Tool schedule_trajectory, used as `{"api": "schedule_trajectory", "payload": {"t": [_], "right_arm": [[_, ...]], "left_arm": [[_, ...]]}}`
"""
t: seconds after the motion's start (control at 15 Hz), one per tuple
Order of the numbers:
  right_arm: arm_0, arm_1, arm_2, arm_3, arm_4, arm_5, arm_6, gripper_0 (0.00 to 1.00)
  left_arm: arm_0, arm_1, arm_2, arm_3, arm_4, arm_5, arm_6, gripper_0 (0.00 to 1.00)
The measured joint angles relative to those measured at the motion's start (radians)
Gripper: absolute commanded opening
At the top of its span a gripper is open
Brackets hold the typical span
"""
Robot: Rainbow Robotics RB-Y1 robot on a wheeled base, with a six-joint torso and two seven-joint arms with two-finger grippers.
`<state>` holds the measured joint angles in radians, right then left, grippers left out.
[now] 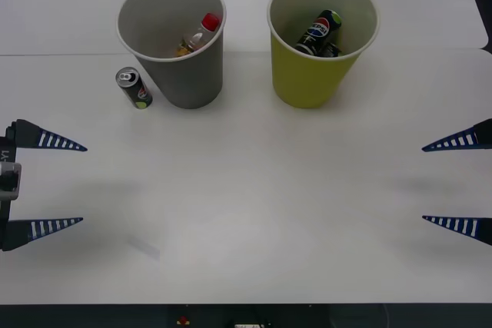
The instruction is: Put the can into the green bin and the plastic bottle into the gray bin
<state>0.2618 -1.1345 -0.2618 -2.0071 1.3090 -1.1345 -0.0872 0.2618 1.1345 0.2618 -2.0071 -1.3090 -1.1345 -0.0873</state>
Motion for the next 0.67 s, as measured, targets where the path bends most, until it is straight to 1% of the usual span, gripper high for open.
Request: {"api": "schedule_trajectory", "payload": {"t": [0.53, 0.67], "right_arm": [[0.0, 0.0, 0.0, 0.0, 0.0, 0.0, 0.0, 1.0], [0.0, 0.0, 0.0, 0.0, 0.0, 0.0, 0.0, 1.0]], "left_arm": [[0.014, 0.005, 0.023, -0.005, 0.016, 0.033, -0.003, 1.0], [0.037, 0.005, 0.027, 0.0, 0.033, 0.065, 0.007, 1.0]]}}
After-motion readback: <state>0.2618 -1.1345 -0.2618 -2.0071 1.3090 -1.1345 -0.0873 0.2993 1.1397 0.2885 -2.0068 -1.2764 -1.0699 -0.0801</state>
